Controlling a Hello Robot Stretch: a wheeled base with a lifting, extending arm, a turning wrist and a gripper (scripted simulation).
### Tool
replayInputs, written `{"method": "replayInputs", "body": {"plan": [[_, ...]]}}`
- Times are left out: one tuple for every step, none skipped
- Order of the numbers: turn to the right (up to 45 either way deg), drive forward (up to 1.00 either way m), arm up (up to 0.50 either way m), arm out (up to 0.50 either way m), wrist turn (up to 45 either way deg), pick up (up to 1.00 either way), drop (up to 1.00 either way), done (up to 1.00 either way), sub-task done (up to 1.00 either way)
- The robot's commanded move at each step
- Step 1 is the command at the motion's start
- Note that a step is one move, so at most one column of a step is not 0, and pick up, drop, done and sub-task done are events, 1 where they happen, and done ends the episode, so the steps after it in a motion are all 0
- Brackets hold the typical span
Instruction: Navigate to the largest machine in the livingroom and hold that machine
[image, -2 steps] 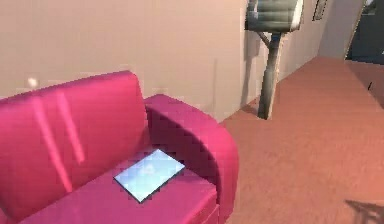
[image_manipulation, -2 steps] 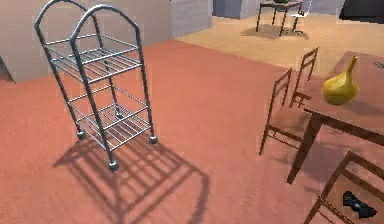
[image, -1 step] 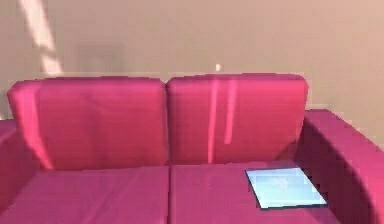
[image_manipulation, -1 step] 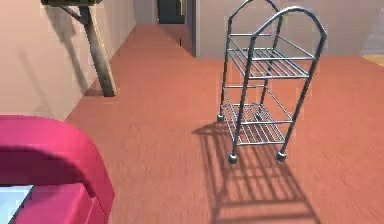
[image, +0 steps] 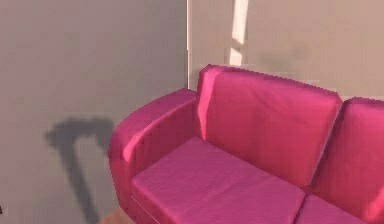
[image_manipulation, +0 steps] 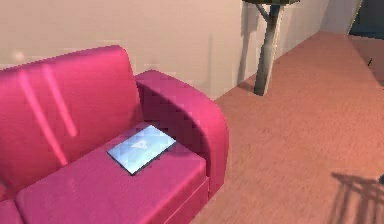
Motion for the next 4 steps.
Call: {"method": "replayInputs", "body": {"plan": [[-12.0, 0.0, 0.0, 0.0, 0.0, 0.0, 0.0, 0.0, 0.0], [0.0, 0.0, 0.5, 0.0, 0.0, 0.0, 0.0, 0.0, 0.0], [0.0, 0.0, 0.1, 0.0, 0.0, 0.0, 0.0, 0.0, 0.0], [0.0, 0.0, 0.0, 0.5, 0.0, 0.0, 0.0, 0.0, 0.0]]}}
